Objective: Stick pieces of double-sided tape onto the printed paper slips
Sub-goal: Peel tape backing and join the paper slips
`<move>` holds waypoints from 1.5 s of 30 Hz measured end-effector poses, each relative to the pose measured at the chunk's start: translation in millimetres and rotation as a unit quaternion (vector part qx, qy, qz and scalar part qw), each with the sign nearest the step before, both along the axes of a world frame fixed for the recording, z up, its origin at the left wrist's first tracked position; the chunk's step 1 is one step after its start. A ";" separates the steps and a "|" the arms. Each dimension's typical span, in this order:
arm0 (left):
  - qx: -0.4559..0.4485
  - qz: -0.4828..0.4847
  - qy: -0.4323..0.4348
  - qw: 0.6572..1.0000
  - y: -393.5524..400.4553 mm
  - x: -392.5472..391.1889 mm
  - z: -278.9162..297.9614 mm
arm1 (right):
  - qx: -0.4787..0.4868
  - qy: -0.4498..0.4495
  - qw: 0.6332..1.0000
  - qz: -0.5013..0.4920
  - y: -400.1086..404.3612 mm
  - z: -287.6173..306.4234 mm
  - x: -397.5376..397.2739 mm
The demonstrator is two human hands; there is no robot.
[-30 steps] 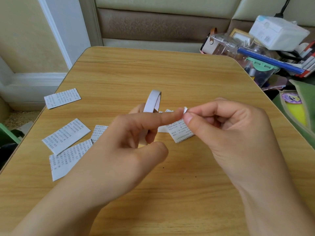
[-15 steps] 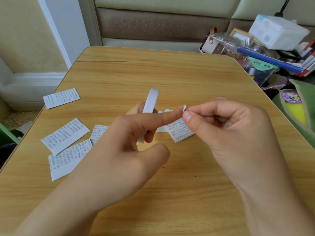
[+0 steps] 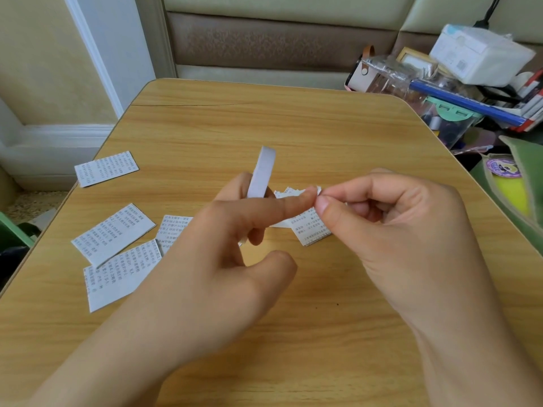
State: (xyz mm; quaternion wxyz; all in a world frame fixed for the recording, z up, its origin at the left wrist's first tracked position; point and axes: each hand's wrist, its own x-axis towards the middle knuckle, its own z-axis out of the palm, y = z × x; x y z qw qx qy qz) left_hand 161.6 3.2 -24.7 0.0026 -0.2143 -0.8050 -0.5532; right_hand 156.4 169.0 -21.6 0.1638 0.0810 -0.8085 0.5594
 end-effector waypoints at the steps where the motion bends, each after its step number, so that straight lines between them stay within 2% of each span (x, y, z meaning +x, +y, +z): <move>1: 0.008 -0.005 -0.005 1.000 -0.4 -0.9 -0.5 | 0.000 0.000 1.000 0.001 0.0 0.3 0.1; 22: 0.135 -0.054 -0.058 0.988 -1.5 -2.9 -1.4 | -0.019 -0.002 1.000 0.001 1.2 1.7 1.7; 25: 0.107 -0.044 -0.043 0.992 -2.4 -2.6 -1.3 | -0.027 -0.003 1.000 0.008 1.2 2.0 1.9; 29: 0.008 0.000 0.022 1.000 -1.5 -1.3 -2.4 | -0.026 -0.015 0.999 0.015 1.6 -0.2 0.2; 35: -0.129 0.049 0.139 0.981 1.0 1.2 -3.4 | -0.005 -0.010 1.000 0.007 1.0 -1.7 -1.1; 38: -0.121 0.045 0.137 0.982 0.9 0.9 -3.0 | 0.015 0.001 1.000 -0.010 -0.7 -1.3 -0.7; 45: -0.022 0.012 0.036 0.999 -0.8 -0.3 -2.1 | 0.014 0.005 1.000 -0.012 -1.7 -1.0 -0.5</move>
